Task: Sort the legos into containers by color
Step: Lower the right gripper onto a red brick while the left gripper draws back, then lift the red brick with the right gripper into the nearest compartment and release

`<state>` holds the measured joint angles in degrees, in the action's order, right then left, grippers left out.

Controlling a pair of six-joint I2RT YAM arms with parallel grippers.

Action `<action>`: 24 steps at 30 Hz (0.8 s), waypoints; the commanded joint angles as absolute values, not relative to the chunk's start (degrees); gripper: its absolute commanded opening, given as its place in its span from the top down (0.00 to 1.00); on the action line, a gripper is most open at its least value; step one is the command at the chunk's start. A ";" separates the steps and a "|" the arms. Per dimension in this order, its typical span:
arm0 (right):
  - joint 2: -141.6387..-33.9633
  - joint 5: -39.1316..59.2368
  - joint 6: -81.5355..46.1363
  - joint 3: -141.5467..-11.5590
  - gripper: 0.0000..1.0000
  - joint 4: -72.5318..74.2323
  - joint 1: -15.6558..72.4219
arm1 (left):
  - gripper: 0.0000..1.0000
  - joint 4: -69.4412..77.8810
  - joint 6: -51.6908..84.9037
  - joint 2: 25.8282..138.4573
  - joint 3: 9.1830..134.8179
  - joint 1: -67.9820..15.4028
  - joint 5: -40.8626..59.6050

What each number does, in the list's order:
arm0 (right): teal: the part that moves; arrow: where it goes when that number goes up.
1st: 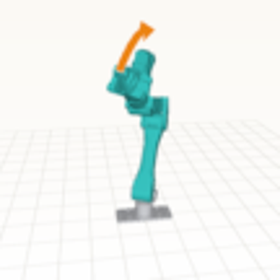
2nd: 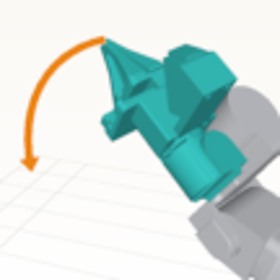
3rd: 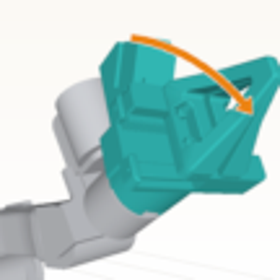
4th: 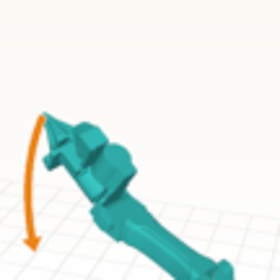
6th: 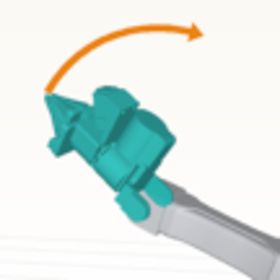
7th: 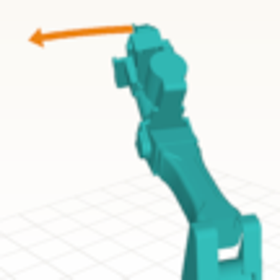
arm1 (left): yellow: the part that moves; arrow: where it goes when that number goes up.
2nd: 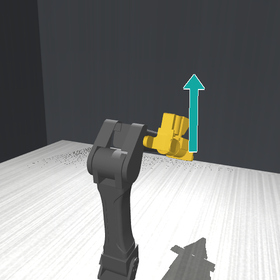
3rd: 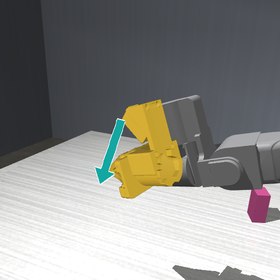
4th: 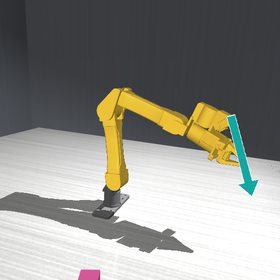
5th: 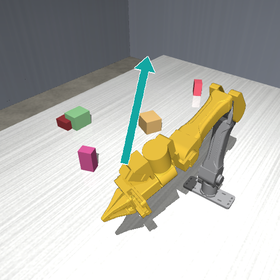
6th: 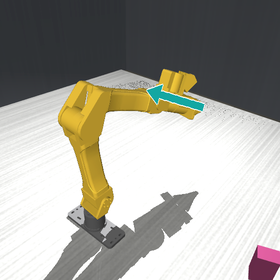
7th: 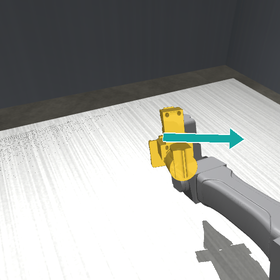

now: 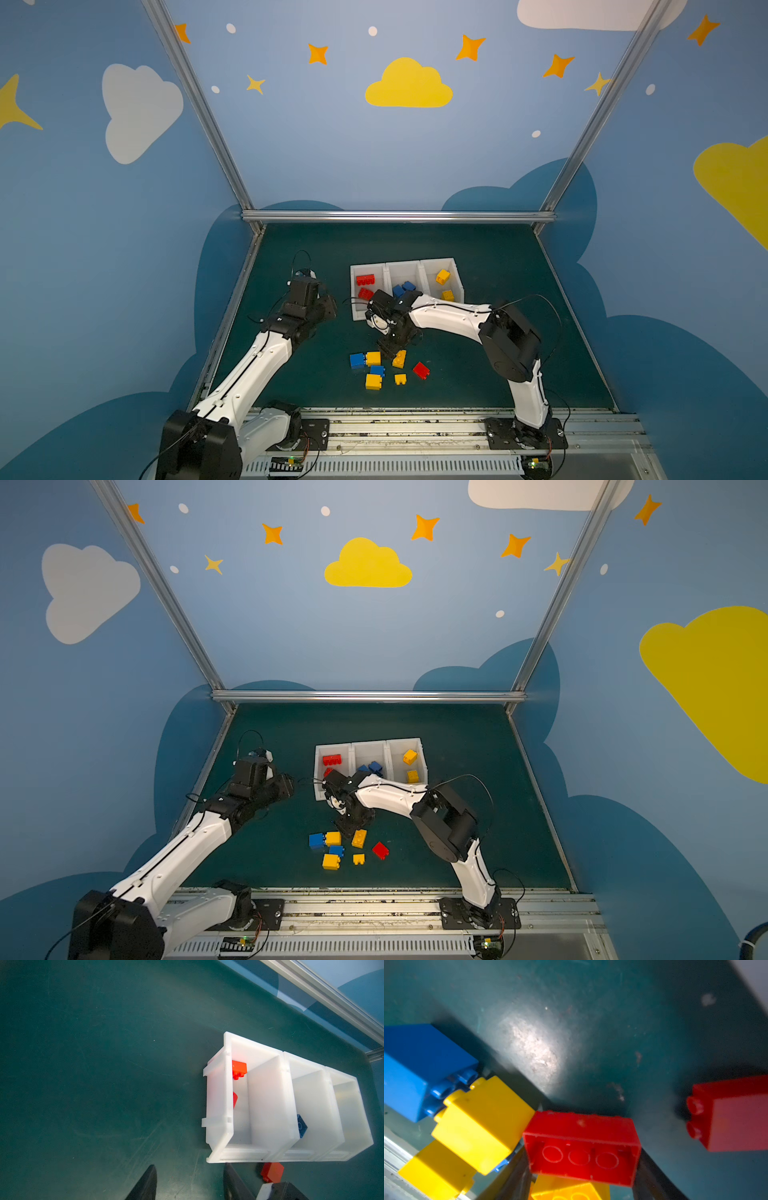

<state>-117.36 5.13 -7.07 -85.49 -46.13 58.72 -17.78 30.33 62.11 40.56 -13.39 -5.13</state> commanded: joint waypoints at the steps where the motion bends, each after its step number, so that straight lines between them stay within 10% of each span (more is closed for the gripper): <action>1: -117.79 4.51 -7.28 -86.63 0.37 -46.31 58.89 | 0.48 -18.90 30.84 60.87 39.38 -13.08 -5.89; 24: -125.18 3.52 3.44 -117.61 0.41 -54.43 51.13 | 0.47 -18.54 33.84 54.68 33.20 -12.73 -4.86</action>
